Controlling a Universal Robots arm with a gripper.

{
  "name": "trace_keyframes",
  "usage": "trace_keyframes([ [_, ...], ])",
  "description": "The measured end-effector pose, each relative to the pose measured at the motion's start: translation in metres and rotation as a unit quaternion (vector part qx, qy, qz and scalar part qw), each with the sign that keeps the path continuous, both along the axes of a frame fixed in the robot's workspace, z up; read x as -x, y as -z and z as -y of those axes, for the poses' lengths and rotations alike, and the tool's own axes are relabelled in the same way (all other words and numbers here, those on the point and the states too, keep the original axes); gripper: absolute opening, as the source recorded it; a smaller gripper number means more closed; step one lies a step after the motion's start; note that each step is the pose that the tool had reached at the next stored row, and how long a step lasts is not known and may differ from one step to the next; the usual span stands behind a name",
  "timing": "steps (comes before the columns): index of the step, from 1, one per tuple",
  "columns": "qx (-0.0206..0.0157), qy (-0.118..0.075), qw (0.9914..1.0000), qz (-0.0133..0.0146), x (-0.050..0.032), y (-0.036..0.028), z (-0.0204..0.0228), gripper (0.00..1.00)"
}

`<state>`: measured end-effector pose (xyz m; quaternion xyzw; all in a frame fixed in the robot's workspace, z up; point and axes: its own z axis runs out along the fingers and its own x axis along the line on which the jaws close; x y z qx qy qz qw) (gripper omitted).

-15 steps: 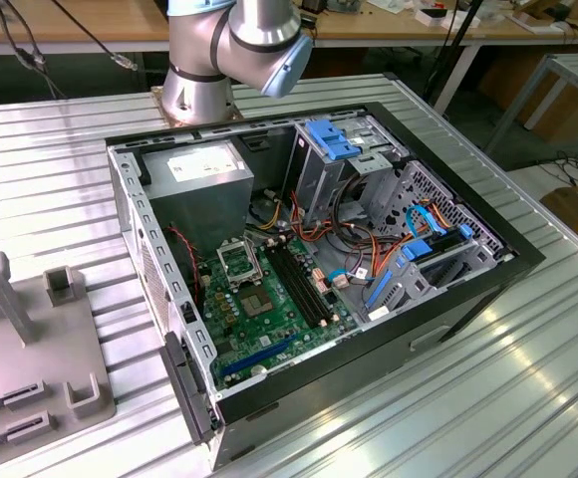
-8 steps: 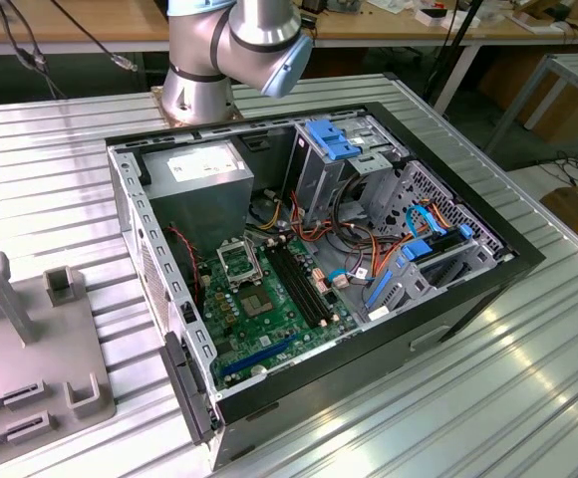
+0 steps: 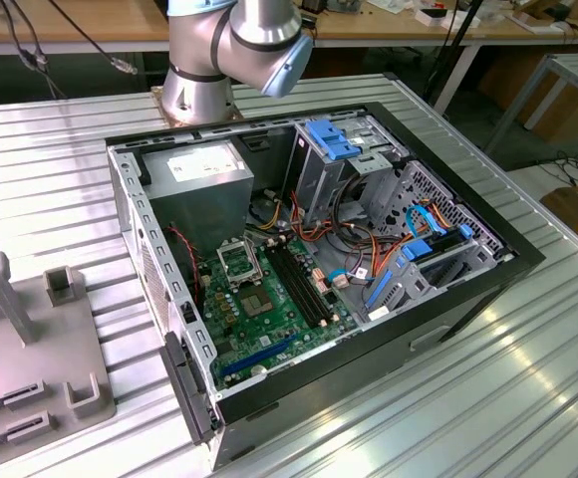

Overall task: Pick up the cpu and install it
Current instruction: 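Pick up the cpu and move it towards the insertion slot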

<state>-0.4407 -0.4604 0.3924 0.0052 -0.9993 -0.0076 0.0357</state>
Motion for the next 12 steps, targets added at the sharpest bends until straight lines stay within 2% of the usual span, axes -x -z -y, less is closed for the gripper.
trace_keyframes([
  [8,0.0000,0.000,1.00000,0.0000,-0.0058,0.0000,0.0000,0.47],
  [12,0.0000,0.000,1.00000,0.0000,-0.0114,0.0000,0.0000,0.47],
])
